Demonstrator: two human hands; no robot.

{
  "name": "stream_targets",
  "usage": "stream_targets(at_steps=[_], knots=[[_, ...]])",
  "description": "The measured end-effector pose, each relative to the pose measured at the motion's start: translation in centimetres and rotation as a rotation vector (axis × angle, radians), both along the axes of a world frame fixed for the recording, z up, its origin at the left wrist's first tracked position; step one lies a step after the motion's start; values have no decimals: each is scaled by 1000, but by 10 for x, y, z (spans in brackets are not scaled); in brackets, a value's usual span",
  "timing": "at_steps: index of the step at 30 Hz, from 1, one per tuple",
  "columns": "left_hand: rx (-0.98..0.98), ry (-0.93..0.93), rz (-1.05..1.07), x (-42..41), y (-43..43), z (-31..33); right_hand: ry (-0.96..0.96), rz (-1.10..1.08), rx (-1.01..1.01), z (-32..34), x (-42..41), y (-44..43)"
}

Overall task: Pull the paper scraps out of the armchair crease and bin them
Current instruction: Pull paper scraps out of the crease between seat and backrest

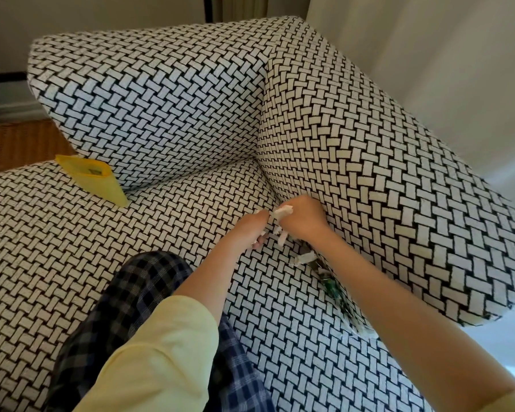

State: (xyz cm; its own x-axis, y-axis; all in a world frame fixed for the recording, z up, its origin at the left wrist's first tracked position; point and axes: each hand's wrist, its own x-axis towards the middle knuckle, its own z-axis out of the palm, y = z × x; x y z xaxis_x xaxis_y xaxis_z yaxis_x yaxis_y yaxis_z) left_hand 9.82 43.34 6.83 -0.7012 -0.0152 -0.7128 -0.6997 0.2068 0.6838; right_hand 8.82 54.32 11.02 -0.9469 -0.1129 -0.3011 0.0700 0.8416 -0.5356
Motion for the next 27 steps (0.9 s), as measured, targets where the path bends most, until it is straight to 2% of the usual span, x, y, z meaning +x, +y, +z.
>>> stream_targets(at_steps=[3, 6, 10, 12, 16, 18, 19, 22, 24, 27], knots=[[112, 14, 58, 0, 3, 5, -43, -38, -91, 19, -5, -3], [159, 7, 136, 0, 4, 13, -256, -85, -306, 35, -8, -1], [454, -38, 368, 6, -1, 21, -425, -110, -538, 42, -6, 2], [580, -69, 465, 9, -2, 24, -497, -117, -607, 42, -6, 3], [678, -58, 516, 11, 1, 27, -566, -130, -699, 36, -7, 1], [735, -58, 506, 14, 1, 31, -556, -168, -665, 32, -8, -4], [751, -64, 487, 15, 1, 32, -512, -171, -549, 31, -7, -7], [715, -76, 391, 17, 1, 33, -246, 18, 20, 27, -5, -14], [635, -52, 337, 15, 2, 36, -183, 175, 71, 27, -4, -14], [488, -1, 347, 11, 4, 37, -207, 267, 61, 36, -11, -10]])
